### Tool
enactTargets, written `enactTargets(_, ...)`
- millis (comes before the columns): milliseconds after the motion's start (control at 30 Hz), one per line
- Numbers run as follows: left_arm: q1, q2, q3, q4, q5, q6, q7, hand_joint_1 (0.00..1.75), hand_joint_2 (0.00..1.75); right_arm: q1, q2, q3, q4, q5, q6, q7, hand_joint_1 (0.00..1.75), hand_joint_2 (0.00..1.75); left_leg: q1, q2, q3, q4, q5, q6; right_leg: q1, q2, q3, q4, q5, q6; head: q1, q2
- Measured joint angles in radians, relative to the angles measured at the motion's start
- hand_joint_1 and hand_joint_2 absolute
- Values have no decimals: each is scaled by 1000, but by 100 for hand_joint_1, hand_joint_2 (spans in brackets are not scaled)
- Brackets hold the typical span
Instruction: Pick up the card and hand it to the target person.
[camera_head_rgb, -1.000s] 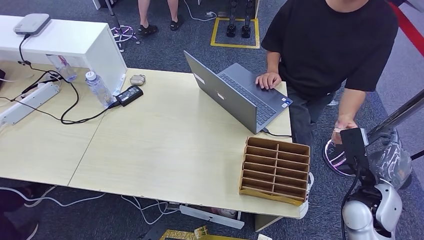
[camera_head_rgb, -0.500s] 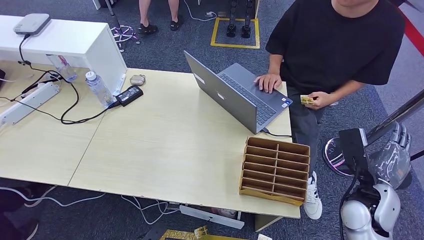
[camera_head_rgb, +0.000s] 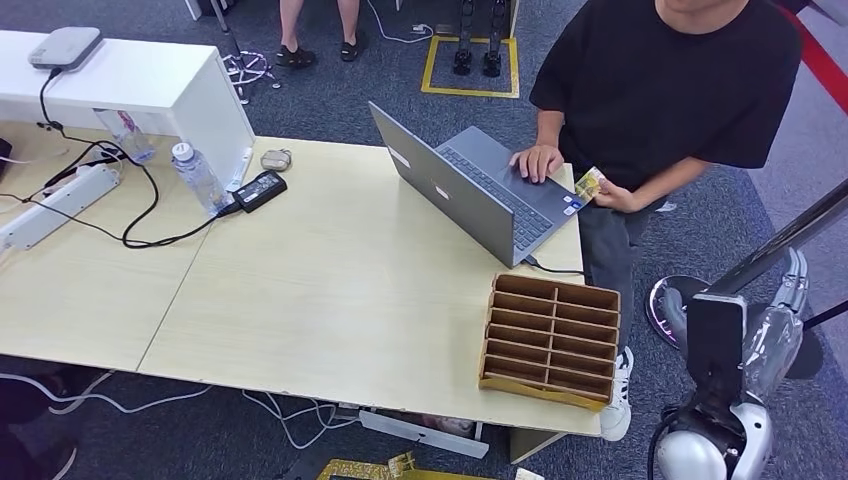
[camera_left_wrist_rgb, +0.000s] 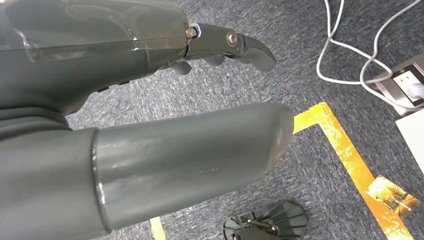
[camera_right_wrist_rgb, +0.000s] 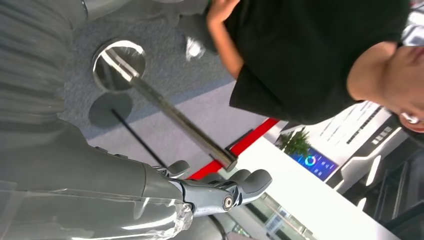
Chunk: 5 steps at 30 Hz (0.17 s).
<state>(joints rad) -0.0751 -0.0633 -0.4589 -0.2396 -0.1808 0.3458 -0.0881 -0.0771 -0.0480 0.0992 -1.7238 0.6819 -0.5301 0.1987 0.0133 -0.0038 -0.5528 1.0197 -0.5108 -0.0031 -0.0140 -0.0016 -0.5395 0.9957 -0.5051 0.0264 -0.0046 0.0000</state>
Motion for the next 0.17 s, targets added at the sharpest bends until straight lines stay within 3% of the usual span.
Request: enactTargets(167, 0, 0, 0, 0, 7, 13, 0, 0, 0, 56, 11, 59, -19, -74, -67, -91, 0, 175, 0, 0, 0, 0, 0, 0, 0, 0, 0, 0, 0, 0, 0, 0)
